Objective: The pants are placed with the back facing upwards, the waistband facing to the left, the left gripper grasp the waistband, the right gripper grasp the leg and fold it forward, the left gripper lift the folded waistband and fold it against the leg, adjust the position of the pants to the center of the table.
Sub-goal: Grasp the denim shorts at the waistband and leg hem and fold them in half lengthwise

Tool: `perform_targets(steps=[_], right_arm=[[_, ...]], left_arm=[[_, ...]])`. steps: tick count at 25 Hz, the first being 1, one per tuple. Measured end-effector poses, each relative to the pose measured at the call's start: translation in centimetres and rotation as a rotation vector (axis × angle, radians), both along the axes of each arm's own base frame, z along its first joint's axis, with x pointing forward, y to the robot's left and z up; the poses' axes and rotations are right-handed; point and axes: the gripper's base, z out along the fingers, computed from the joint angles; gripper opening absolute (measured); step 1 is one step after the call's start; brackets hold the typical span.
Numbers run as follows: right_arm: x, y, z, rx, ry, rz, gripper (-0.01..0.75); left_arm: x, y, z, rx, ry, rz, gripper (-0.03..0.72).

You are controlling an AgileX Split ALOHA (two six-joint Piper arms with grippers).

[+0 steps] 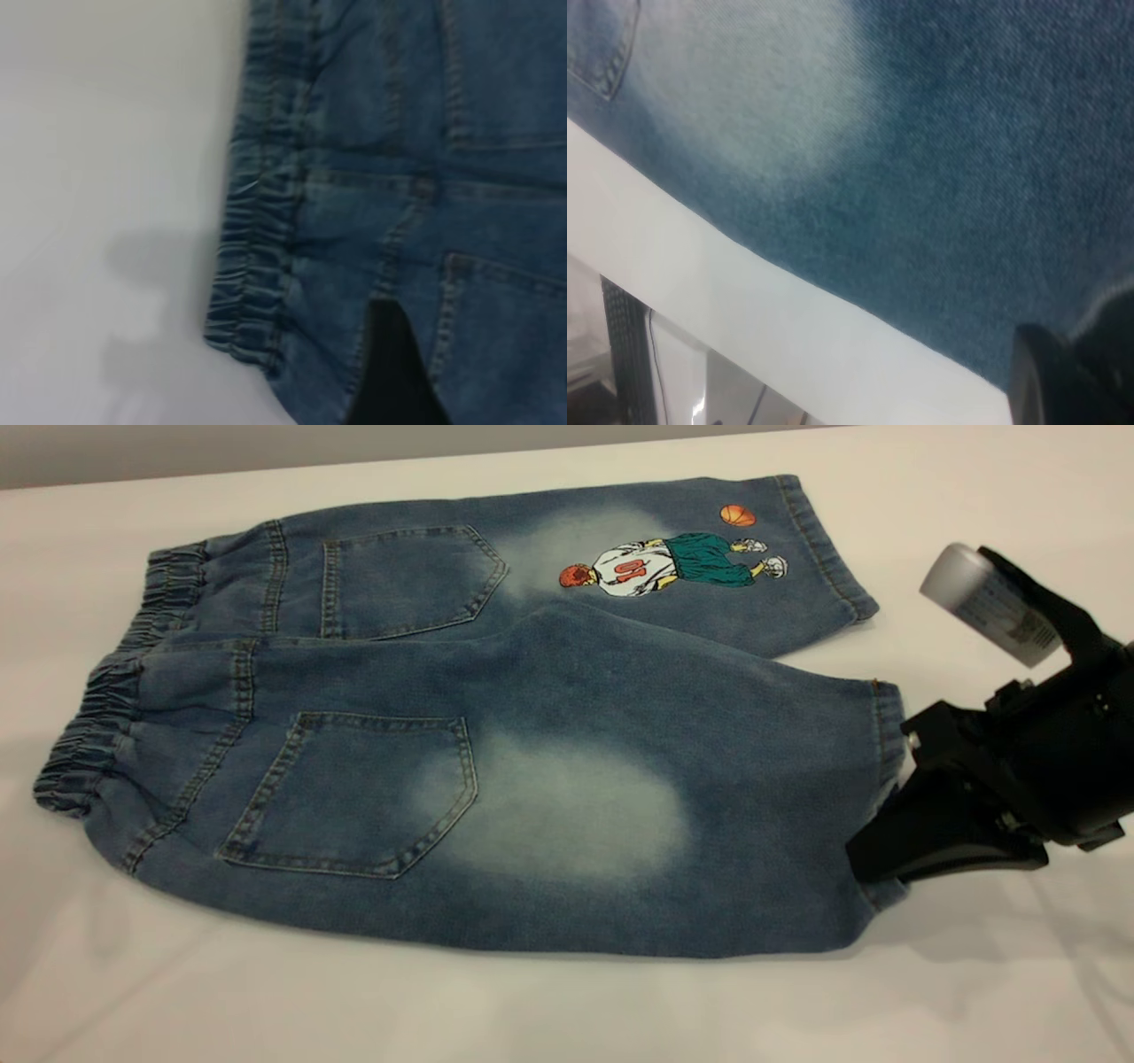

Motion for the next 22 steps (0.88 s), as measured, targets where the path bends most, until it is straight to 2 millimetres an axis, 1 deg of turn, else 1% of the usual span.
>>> perform_targets(steps=[6,11,14,18,22], right_arm=[[0.1,0.0,0.6,0.0,-0.025,0.015,0.007],[0.0,0.0,0.6,-0.001,-0.026,0.023,0.007],[0.0,0.0,0.6,-0.001,-0.026,0.024,0.007],[0.0,0.0,0.6,-0.002,-0.026,0.025,0.007],[0.0,0.0,0.6,-0.002,-0.026,0.026,0.007]], left_arm=[[1.5,0.2,-4.1,0.036,0.143,-0.019,0.414],[2.1,0.3,-7.3,0.051,0.255,-0.033,0.414],[2.3,0.6,-8.9,0.1,0.304,-0.071,0.414],[2.0,0.7,-11.0,0.126,0.419,-0.102,0.414],[2.1,1.1,-12.2,0.169,0.457,-0.112,0.414]])
